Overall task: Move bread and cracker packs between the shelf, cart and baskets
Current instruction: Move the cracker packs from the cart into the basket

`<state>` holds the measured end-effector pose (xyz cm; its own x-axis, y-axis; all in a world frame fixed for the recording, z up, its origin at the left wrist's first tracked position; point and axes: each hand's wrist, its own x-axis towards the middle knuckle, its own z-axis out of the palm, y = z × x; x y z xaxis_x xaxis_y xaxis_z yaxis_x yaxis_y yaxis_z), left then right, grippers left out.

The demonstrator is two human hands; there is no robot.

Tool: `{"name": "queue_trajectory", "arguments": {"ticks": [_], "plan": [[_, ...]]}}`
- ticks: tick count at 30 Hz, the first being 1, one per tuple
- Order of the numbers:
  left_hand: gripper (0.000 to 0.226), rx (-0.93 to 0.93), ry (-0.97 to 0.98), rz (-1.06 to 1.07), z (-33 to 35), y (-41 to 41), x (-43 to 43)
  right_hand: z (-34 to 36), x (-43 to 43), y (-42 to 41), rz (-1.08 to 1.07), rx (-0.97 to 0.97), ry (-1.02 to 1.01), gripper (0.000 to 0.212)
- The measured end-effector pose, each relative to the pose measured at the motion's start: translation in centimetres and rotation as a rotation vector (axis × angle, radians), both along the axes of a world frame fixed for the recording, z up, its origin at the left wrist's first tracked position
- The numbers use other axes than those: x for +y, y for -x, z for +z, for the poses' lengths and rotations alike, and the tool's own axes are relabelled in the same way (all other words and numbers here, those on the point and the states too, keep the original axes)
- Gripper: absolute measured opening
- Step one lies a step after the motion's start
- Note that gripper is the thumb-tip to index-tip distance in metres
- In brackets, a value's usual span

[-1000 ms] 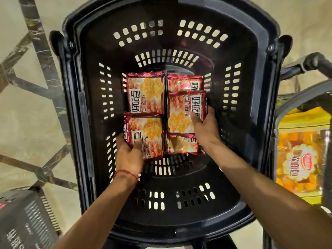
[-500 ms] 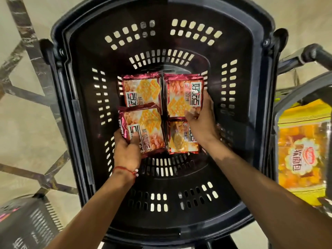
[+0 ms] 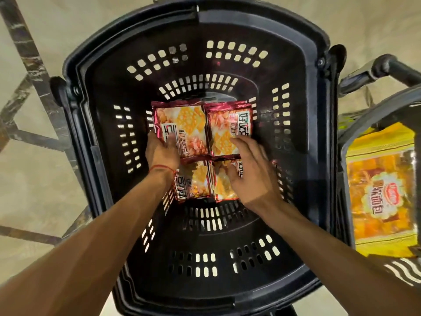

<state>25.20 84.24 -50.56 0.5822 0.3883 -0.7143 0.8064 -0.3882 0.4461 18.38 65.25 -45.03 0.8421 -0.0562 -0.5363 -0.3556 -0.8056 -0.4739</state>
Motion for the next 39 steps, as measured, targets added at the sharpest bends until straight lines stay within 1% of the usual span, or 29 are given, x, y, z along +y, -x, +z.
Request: {"name": "queue_trajectory", "arguments": {"ticks": [3, 5, 6, 9, 11, 17, 19, 23, 27, 32, 34, 39], "plan": [[0.059, 0.032, -0.068, -0.058, 0.5, 0.3, 0.0, 0.5, 0.2, -0.4, 0.060, -0.021, 0.056, 0.058], [0.072, 0.016, -0.094, -0.108, 3.3, 1.0, -0.6, 2.1, 0.3, -0.4, 0.088, -0.038, 0.112, 0.057], [0.073, 0.003, -0.112, -0.148, 5.0, 1.5, -0.9, 3.2, 0.3, -0.3, 0.099, -0.051, 0.137, 0.056], [0.068, -0.061, -0.182, -0.334, 10.6, 3.9, -1.6, 7.7, 0.0, 0.3, 0.136, -0.074, 0.182, 0.056], [0.066, -0.055, -0.211, -0.474, 14.7, 5.5, -1.8, 11.4, -0.4, 0.9, 0.172, -0.097, 0.217, 0.057], [0.064, -0.114, -0.344, -0.864, 30.0, 9.0, -3.6, 25.1, -3.1, 4.1, 0.256, -0.132, 0.265, 0.060], [0.063, -0.132, -0.394, -0.947, 33.6, 9.9, -4.2, 28.4, -3.8, 5.3, 0.264, -0.158, 0.272, 0.062], [0.061, -0.195, -0.492, -1.069, 42.3, 13.4, -6.0, 37.1, -5.9, 8.8, 0.280, -0.173, 0.283, 0.059], [0.064, -0.300, -0.562, -1.206, 48.1, 16.9, -7.3, 43.2, -7.4, 13.3, 0.245, -0.232, 0.347, 0.063], [0.067, -0.449, -0.619, -1.369, 52.9, 21.2, -8.1, 48.5, -8.5, 19.5, 0.181, -0.339, 0.434, 0.067], [0.069, -0.501, -0.612, -1.426, 54.4, 22.8, -8.2, 50.3, -8.8, 22.3, 0.148, -0.343, 0.487, 0.068], [0.070, -0.561, -0.621, -1.592, 57.9, 26.9, -9.2, 54.1, -10.2, 29.7, 0.010, -0.332, 0.560, 0.072]]}}
